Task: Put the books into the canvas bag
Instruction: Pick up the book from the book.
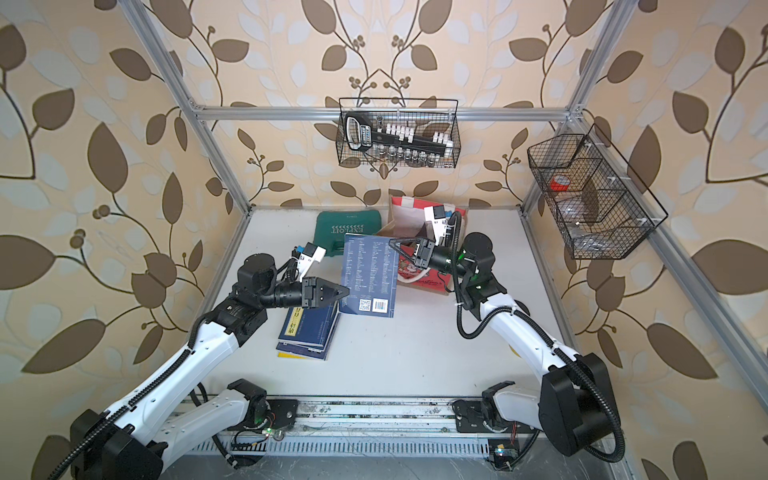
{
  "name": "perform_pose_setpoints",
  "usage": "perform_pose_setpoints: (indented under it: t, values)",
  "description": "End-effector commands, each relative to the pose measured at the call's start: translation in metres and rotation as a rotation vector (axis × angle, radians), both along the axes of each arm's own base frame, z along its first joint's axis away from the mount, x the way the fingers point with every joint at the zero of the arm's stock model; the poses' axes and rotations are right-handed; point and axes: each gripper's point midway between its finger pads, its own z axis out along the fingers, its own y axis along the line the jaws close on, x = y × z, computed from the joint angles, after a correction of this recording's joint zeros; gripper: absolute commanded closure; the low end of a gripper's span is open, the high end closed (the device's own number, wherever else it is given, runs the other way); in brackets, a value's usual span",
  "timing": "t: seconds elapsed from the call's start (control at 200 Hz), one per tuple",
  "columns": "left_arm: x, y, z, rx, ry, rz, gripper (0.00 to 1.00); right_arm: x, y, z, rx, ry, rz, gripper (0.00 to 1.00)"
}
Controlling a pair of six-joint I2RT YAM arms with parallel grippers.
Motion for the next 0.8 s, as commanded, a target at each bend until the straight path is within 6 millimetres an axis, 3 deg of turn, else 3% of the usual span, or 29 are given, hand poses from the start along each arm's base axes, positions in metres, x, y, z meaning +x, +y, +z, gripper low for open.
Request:
perform_pose_setpoints:
  t: [0.0, 0.065, 0.25, 0.4, 0.615, 0.795]
  values:
    - [-0.013, -0.003, 0.033, -0.040, -0.106, -0.062, 0.95, -0.007, -0.002, 0.007, -0.002, -0.056, 0.000, 1.00]
    - [-0.014, -0.002, 0.033, -0.036, -0.110, -0.064, 1.00, -0.010, -0.001, 0.006, -0.007, -0.057, 0.014, 1.00]
    - [-0.018, -0.002, 0.037, -0.029, -0.124, -0.080, 1.00, -0.027, 0.005, 0.005, -0.032, -0.084, 0.121, 1.00]
    - [-0.029, 0.000, 0.042, 0.008, -0.144, -0.120, 1.00, -0.046, 0.010, -0.002, -0.066, -0.087, 0.277, 0.87]
    - [-0.048, 0.004, 0.050, 0.045, -0.192, -0.188, 1.00, -0.065, 0.009, -0.006, -0.132, -0.136, 0.364, 0.68]
    - [-0.053, 0.006, 0.050, 0.071, -0.206, -0.217, 1.00, -0.073, 0.009, -0.007, -0.145, -0.136, 0.387, 0.69]
